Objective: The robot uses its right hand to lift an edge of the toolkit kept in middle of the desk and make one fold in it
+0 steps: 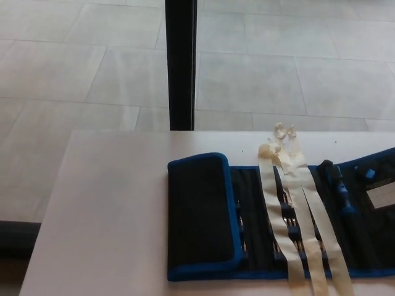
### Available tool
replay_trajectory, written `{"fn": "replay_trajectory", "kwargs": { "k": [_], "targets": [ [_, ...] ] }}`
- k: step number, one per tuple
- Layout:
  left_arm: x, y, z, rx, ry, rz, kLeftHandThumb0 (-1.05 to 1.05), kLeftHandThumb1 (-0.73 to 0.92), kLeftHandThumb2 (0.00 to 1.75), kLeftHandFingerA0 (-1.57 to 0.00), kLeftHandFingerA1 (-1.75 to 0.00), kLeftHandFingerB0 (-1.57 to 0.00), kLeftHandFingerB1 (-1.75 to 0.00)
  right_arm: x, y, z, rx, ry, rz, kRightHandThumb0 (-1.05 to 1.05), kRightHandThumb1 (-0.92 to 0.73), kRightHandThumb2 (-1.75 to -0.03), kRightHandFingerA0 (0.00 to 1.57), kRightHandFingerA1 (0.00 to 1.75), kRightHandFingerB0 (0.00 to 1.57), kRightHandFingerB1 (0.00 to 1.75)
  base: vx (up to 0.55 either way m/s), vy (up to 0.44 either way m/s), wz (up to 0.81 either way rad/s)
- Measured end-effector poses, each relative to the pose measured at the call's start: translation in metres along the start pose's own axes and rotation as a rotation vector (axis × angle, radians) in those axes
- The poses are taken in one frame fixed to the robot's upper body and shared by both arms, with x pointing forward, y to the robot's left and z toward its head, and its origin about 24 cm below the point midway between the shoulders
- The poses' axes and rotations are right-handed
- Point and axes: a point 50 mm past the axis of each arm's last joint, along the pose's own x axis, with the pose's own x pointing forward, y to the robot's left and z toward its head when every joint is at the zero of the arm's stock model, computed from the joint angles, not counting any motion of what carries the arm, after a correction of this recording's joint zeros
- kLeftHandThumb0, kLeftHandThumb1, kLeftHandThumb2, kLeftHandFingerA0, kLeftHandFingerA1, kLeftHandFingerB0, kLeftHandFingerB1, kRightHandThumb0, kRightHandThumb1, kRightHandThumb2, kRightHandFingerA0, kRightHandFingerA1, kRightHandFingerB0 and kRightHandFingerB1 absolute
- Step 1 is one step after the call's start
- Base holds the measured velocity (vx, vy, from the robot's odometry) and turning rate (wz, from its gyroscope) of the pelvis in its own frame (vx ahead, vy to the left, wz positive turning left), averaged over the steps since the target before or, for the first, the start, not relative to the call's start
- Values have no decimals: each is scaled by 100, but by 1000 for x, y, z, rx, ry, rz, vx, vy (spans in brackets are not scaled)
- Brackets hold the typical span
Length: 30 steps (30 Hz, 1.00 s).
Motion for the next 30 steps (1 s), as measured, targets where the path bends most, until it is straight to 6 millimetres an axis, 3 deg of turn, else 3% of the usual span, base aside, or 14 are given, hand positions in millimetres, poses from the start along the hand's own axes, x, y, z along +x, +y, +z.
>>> {"fn": "replay_trajectory", "kwargs": {
  "k": [1, 5, 7, 8, 9, 13, 16, 17, 18, 20, 23, 24, 25, 30],
  "targets": [
    [1, 3, 2, -19, -2, 10, -86, 92, 72, -48, -76, -38, -65, 1, -2, 2, 34, -3, -11, -76, -77, -63, 67, 100, 29, 63, 0, 0, 0],
    [3, 13, 9, -105, -4, 55, -81, 78, 123, -46, -73, -41, -72, 2, -15, 8, 196, -12, -68, -76, -78, -63, 75, 98, 42, 66, 0, 0, 0],
    [3, 19, 10, -147, 3, 79, -86, 92, 72, -48, -74, -48, -74, 2, -25, 9, 276, -14, -108, -76, -79, -64, 62, 87, 33, 64, 0, 0, 0],
    [4, 22, 9, -172, 10, 92, -80, 78, 123, -46, -72, -45, -71, 2, -30, 9, 321, -14, -129, -75, -77, -64, 67, 107, 35, 66, 0, 0, 0],
    [4, 24, 9, -188, 14, 102, -84, 92, 74, -42, -69, -39, -61, 2, -34, 10, 354, -16, -145, -74, -76, -63, 61, 98, 31, 65, 0, 0, 0],
    [4, 29, 7, -255, 32, 130, -84, 92, 73, -36, -68, -32, -55, 2, -49, 16, 499, -31, -218, -75, -79, -64, 63, 122, 15, 71, 0, 0, 0],
    [4, 33, 5, -297, 45, 152, -84, 92, 73, -56, -78, -47, -80, 1, -60, 19, 602, -38, -271, -67, -85, -64, 47, 115, 29, 76, 0, 0, 0],
    [4, 35, 4, -312, 49, 162, -83, 92, 72, -68, -105, -50, -131, 1, -64, 19, 644, -37, -292, -66, -82, -64, 71, 170, 38, 82, 0, 0, 0],
    [3, 37, 3, -323, 52, 171, -81, 77, 121, -74, -98, -54, -96, 0, -68, 18, 677, -32, -314, -65, -79, -66, 72, 162, 29, 79, 0, 0, 0],
    [3, 41, 2, -345, 58, 187, -84, 92, 71, -61, -90, -49, -108, -1, -76, 16, 734, -17, -354, -66, -82, -67, 89, 165, 34, 82, 0, 0, 0],
    [2, 46, 1, -372, 67, 208, -82, 75, 115, -46, -73, -32, -62, -4, -89, 16, 808, 3, -419, -70, -83, -65, 95, 174, 55, 120, 0, 0, 0],
    [2, 46, 0, -377, 71, 213, -84, 92, 71, -61, -88, -49, -110, -4, -94, 17, 827, 6, -438, -71, -78, -71, 112, 173, 78, 115, 0, 0, 0],
    [2, 47, -1, -381, 75, 217, -86, 92, 76, -50, -78, -39, -75, -5, -97, 20, 839, 3, -451, -72, -78, -69, 94, 158, 32, 91, 0, 0, 0],
    [2, 47, -3, -397, 88, 229, -84, 92, 73, -54, -78, -43, -83, -4, -106, 56, 907, -93, -446, -71, -82, -64, 67, 94, 15, 50, 0, 0, 0]
  ]
}}
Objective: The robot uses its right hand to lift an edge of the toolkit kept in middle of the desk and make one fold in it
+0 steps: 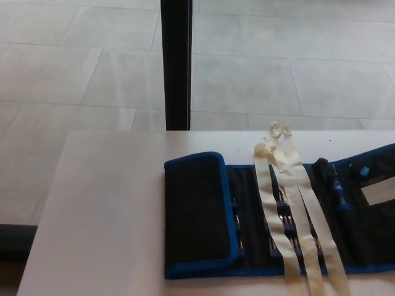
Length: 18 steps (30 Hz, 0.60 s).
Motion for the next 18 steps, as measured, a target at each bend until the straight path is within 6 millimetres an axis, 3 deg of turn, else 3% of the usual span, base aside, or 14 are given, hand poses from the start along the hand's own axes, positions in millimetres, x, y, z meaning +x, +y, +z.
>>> {"fn": "replay_trajectory", "kwargs": {
  "k": [1, 3, 5, 6, 7, 8, 9, 10, 11, 12, 15, 16, 17, 18],
  "targets": [
    [0, 0, 0, -2, 1, 1, -85, 92, 71, -66, -86, -45, -127, -1, 12, 9, 18, -25, 33, -72, -78, -63, 69, 84, 29, 52, 0, 0, 0],
    [0, 0, 0, -1, 1, 1, -85, 92, 71, -66, -86, -45, -127, -5, 32, 25, 67, -70, 92, -72, -78, -63, 69, 84, 29, 52, 0, 0, 0],
    [0, 0, 0, -1, 1, 1, -84, 92, 72, -63, -89, -48, -102, -8, 43, 36, 95, -99, 129, -77, -79, -64, 73, 74, 35, 54, 0, 0, 7],
    [0, 1, -1, -4, 4, 5, -84, 92, 70, -55, -79, -50, -81, -12, 56, 44, 100, -121, 173, -74, -61, -103, 58, 73, 33, 59, 0, 0, 0],
    [0, 1, -1, -6, 5, 7, -89, 73, 104, -54, -79, -56, -91, -15, 65, 48, 101, -138, 206, -76, -59, -102, 62, 74, 43, 64, 0, 0, 0],
    [0, 1, -1, -9, 7, 8, -85, 92, 71, -59, -84, -53, -112, -19, 74, 52, 106, -152, 235, -80, -78, -63, 68, 69, 42, 53, 0, 0, 0],
    [0, 1, -1, -12, 8, 9, -85, 92, 75, -40, -67, -33, -64, -23, 84, 58, 112, -172, 271, -79, -76, -63, 71, 69, 48, 50, 0, 0, 0],
    [0, 1, -1, -14, 8, 10, -79, 79, 123, -43, -70, -43, -70, -28, 95, 63, 122, -191, 309, -81, -75, -62, 73, 64, 50, 49, 0, 0, 6],
    [0, 1, -1, -15, 9, 10, -79, 79, 123, -43, -70, -43, -70, -33, 102, 69, 128, -210, 342, -81, -75, -62, 73, 64, 50, 49, 0, 0, 8],
    [0, 1, -1, -16, 9, 10, -83, 92, 74, -62, -94, -49, -131, -37, 108, 73, 132, -226, 369, -80, -73, -62, 78, 60, 52, 46, 0, 0, 9],
    [0, 1, -1, -18, 10, 10, -86, 92, 71, -58, -88, -48, -122, -51, 124, 80, 127, -273, 458, -81, -68, -62, 87, 57, 57, 46, 0, 0, 2],
    [0, 1, -1, -19, 10, 11, -87, 73, 106, -49, -75, -51, -84, -55, 129, 79, 124, -279, 486, -83, -70, -62, 77, 58, 55, 47, 0, 0, 0],
    [0, 1, -1, -19, 10, 11, -85, 92, 72, -50, -75, -40, -74, -59, 133, 79, 118, -284, 510, -83, -72, -62, 75, 58, 54, 47, 0, 0, 0],
    [0, 1, -1, -20, 10, 11, -85, 92, 73, -56, -79, -45, -88, -63, 137, 78, 111, -292, 540, -84, -72, -62, 70, 56, 51, 45, 0, 0, 0]
  ]
}}
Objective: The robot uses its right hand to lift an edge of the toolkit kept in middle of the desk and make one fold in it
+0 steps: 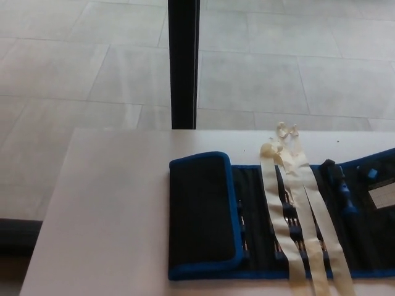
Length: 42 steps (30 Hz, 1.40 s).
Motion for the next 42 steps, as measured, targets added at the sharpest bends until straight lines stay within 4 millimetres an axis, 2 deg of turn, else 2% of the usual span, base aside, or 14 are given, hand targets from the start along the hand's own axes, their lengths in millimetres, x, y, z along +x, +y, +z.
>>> {"fn": "replay_trajectory", "kwargs": {
  "k": [8, 10, 14, 15, 16, 17, 20, 21, 22, 26, 31, 35, 36, 42],
  "targets": [
    [0, 1, -1, 0, 3, 2, -84, 92, 72, -38, -66, -35, -58, -21, 41, -10, -82, 6, 228, -65, -83, -65, 43, 43, 29, 32, 0, 0, 0],
    [0, 2, -2, 1, 5, 4, -79, 76, 119, -35, -66, -20, -56, -27, 49, -16, -117, 31, 291, -65, -82, -65, 46, 43, 31, 33, 0, 0, 0],
    [0, 4, -5, 11, 11, 8, -85, 92, 72, -47, -70, -56, -84, -40, 56, -42, -220, 144, 406, -65, -80, -64, 46, 43, 32, 33, 0, 0, 0],
    [0, 5, -6, 13, 12, 8, -80, 78, 123, -46, -71, -43, -71, -42, 56, -49, -247, 176, 426, -65, -80, -64, 49, 43, 31, 33, 0, 0, 0],
    [0, 5, -6, 15, 13, 8, -84, 92, 73, -39, -65, -31, -55, -45, 55, -56, -274, 209, 446, -65, -79, -64, 49, 43, 32, 33, 0, 0, 0],
    [0, 5, -6, 18, 14, 9, -88, 75, 100, -45, -72, -49, -101, -47, 55, -61, -296, 236, 461, -64, -79, -64, 46, 43, 33, 33, 0, 0, 0],
    [0, 7, -7, 21, 15, 11, -85, 92, 71, -43, -70, -43, -84, -55, 51, -82, -365, 343, 513, -64, -77, -63, 48, 44, 36, 34, 0, 0, 0],
    [0, 8, -6, 21, 14, 12, -84, 74, 111, -36, -66, -33, -64, -56, 50, -87, -379, 368, 521, -66, -77, -63, 50, 44, 37, 34, 0, 0, 0],
    [0, 9, -6, 20, 13, 13, -87, 92, 70, -50, -76, -37, -125, -58, 49, -94, -401, 403, 532, -64, -77, -63, 50, 44, 36, 34, 0, 0, 0],
    [0, 10, -4, 26, 9, 15, -85, 92, 73, -55, -83, -48, -135, -62, 41, -110, -457, 484, 544, -65, -77, -63, 53, 48, 36, 35, 0, 0, 0],
    [0, 10, -4, 25, 7, 15, -85, 92, 72, -37, -71, -26, -56, -60, 29, -123, -504, 548, 511, -64, -77, -63, 51, 48, 35, 35, 0, 0, 0],
    [0, 10, -4, 24, 8, 14, -85, 92, 72, -35, -65, -28, -48, -54, 18, -126, -520, 573, 474, -65, -62, -98, 46, 60, 29, 49, 0, 0, 0],
    [0, 11, -4, 24, 9, 14, -85, 92, 70, -56, -84, -43, -127, -53, 16, -126, -524, 575, 467, -65, -78, -63, 51, 47, 36, 34, 0, 0, 0],
    [0, 11, -5, 32, 10, 13, -84, 92, 72, -39, -65, -30, -57, -50, 10, -124, -548, 575, 462, -65, -77, -64, 55, 47, 37, 34, 0, 0, 0]
  ]
}}
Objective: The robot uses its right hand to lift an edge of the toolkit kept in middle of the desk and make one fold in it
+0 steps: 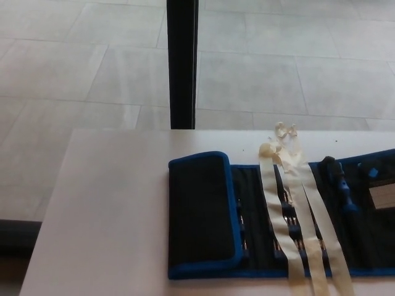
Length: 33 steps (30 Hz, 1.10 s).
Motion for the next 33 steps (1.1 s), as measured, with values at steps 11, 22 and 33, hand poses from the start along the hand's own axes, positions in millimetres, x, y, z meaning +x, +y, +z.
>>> {"fn": "replay_trajectory", "kwargs": {
  "k": [11, 22, 33],
  "targets": [
    [0, 1, 0, -2, 1, -1, -85, 92, 72, -56, -75, -58, -131, 2, -3, 9, 18, -29, -11, -69, -65, -98, 45, 60, 31, 49, 0, 0, 0],
    [0, 1, -2, -8, 8, 1, -83, 73, 108, -40, -69, -43, -72, 5, -14, 7, 70, -16, -68, -67, -76, -63, 48, 49, 36, 36, 0, 0, 0],
    [0, 3, -5, -3, 14, 3, -84, 92, 72, -55, -83, -47, -92, 9, -24, -1, 72, -20, -129, -70, -59, -99, 45, 64, 31, 51, 0, 0, 0]
  ]
}}
